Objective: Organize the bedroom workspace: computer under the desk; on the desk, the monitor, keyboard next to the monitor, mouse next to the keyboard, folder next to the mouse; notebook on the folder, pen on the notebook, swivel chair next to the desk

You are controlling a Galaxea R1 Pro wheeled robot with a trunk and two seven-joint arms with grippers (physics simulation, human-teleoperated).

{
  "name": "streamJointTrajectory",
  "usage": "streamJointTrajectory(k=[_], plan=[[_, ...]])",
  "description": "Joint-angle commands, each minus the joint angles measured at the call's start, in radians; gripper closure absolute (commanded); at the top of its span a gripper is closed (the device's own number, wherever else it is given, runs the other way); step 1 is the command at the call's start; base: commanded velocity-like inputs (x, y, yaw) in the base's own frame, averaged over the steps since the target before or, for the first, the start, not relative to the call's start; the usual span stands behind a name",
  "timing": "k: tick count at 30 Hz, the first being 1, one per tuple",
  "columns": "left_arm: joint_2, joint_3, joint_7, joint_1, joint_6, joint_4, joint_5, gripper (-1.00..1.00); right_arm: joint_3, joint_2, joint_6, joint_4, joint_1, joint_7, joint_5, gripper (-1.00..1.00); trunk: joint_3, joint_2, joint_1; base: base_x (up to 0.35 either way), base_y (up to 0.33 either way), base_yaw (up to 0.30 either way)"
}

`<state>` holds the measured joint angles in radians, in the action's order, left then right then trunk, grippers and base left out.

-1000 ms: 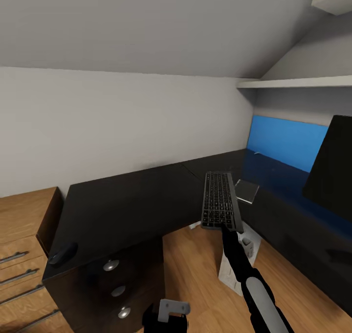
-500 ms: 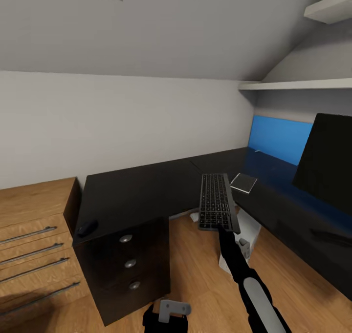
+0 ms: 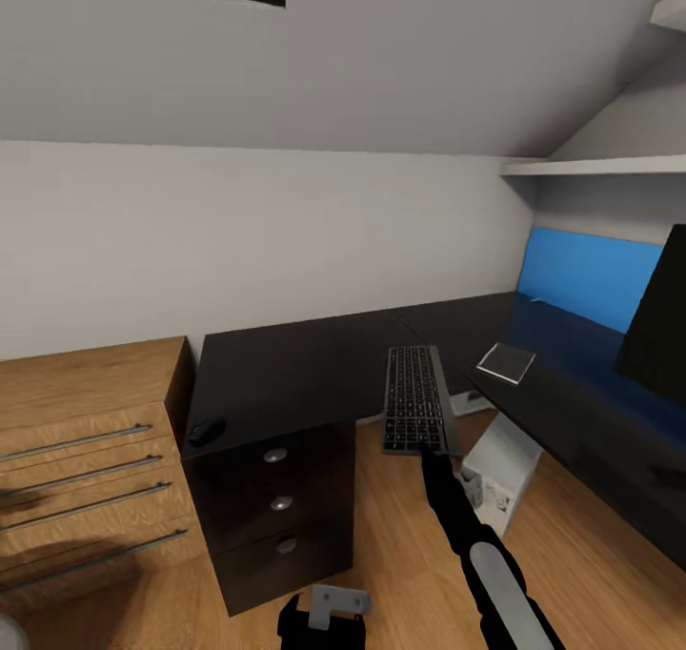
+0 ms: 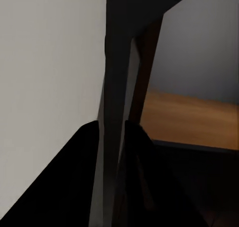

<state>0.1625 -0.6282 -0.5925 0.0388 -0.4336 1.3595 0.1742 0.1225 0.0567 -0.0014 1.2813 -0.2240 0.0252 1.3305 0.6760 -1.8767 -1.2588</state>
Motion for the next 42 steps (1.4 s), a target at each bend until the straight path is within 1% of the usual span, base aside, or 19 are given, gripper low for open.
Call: streamJointTrajectory(k=[1, 7, 9, 10, 12, 15, 19, 31, 42], plan=[[0.0, -0.002, -0.007, 0.0, -0.003, 0.001, 0.008, -1.0, 0.002, 0.0, 0.0, -0.002, 0.0, 0.003, 0.015, 1.0, 0.001, 0.0, 0.0, 0.0, 0.0, 0.24], [0.0, -0.002, -0.007, 0.0, -0.003, 0.0, 0.008, -1.0, 0.005, 0.001, 0.001, -0.003, 0.0, 0.002, 0.015, 1.0, 0.001, 0.0, 0.0, 0.0, 0.0, 0.24], [0.0, -0.002, -0.007, 0.0, -0.003, -0.001, 0.008, -1.0, 0.019, 0.0, 0.001, -0.005, 0.0, 0.002, 0.015, 1.0, 0.0, 0.0, 0.0, 0.0, 0.0, 0.24], [0.0, -0.002, -0.007, 0.0, -0.002, -0.001, 0.008, -1.0, 0.039, 0.0, 0.0, -0.005, 0.0, 0.001, 0.015, 1.0, 0.0, 0.0, 0.0, 0.0, 0.0, 0.24], [0.0, -0.001, -0.007, 0.0, -0.003, -0.001, 0.008, -1.0, 0.062, 0.0, 0.001, -0.006, 0.0, 0.002, 0.015, 1.0, -0.001, 0.0, 0.0, 0.0, 0.0, 0.24], [0.0, 0.0, -0.007, 0.0, -0.003, 0.0, 0.008, -1.0, 0.07, 0.0, 0.001, -0.006, 0.0, 0.002, 0.015, 1.0, -0.002, 0.0, 0.0, 0.0, 0.0, 0.239], [-0.001, 0.002, -0.007, 0.0, -0.002, 0.0, 0.007, -1.0, 0.074, 0.0, 0.006, -0.007, 0.0, 0.002, 0.015, 1.0, -0.003, 0.0, 0.0, 0.0, 0.0, 0.232], [-0.001, 0.005, -0.008, 0.0, -0.002, 0.0, 0.007, -1.0, 0.075, 0.0, 0.06, -0.007, 0.0, 0.002, 0.015, 1.0, -0.007, 0.0, 0.0, 0.0, 0.0, 0.218], [-0.001, 0.005, -0.007, 0.0, -0.003, 0.0, 0.007, -1.0, 0.075, 0.0, 0.066, -0.007, 0.0, 0.002, 0.015, 1.0, -0.011, 0.0, 0.0, 0.0, 0.0, 0.22]])
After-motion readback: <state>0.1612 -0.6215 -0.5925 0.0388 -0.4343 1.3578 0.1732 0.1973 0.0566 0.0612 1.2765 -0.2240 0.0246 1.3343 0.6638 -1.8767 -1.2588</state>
